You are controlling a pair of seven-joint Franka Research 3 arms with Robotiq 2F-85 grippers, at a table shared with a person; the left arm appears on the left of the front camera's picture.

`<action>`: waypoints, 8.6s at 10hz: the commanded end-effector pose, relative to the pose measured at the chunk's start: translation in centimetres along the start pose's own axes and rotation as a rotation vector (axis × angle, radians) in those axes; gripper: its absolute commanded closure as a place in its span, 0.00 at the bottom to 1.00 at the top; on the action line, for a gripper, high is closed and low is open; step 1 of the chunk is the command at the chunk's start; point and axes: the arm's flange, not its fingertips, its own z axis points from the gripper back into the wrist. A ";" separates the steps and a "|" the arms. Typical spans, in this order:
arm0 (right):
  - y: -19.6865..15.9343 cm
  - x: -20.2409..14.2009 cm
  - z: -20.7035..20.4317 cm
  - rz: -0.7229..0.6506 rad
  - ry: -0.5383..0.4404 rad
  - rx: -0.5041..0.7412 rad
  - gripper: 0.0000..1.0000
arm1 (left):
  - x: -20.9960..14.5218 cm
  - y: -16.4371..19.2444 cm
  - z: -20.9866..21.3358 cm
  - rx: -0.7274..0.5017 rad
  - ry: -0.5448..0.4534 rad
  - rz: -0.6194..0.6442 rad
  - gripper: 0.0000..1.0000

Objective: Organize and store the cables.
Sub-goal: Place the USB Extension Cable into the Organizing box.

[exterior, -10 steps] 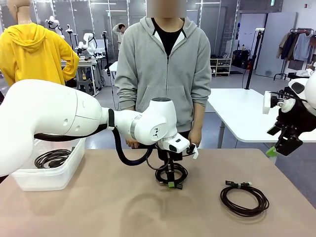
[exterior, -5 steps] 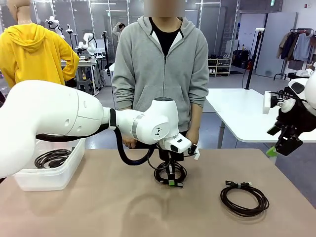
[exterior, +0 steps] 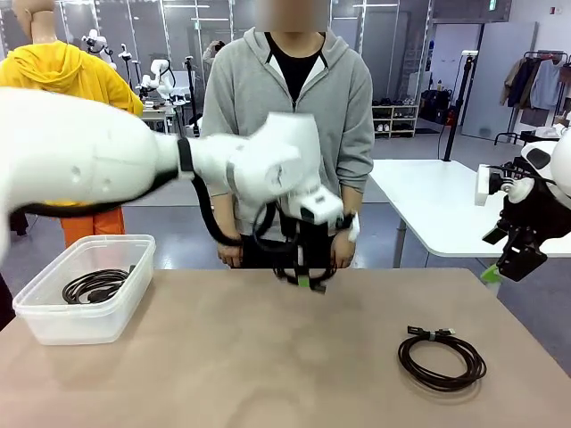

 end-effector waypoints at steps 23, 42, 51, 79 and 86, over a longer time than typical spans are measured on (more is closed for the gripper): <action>0.0 0.0 0.0 -0.001 0.001 0.001 0.00 | -48.0 -6.5 9.4 -0.041 -0.155 0.096 0.86; 0.0 0.0 0.0 -0.001 0.001 0.001 0.00 | -50.1 -1.8 0.3 -0.159 -0.078 0.271 0.00; 0.0 0.0 0.0 -0.001 0.001 0.001 0.00 | -50.1 -1.8 0.3 -0.159 -0.078 0.271 0.00; -2.6 7.2 -3.9 0.366 0.216 0.156 0.00 | -45.0 -23.4 10.6 0.376 -0.337 0.796 0.00; -0.8 5.1 -18.0 0.262 0.286 0.299 0.00 | -45.0 -23.4 10.6 0.376 -0.337 0.796 0.00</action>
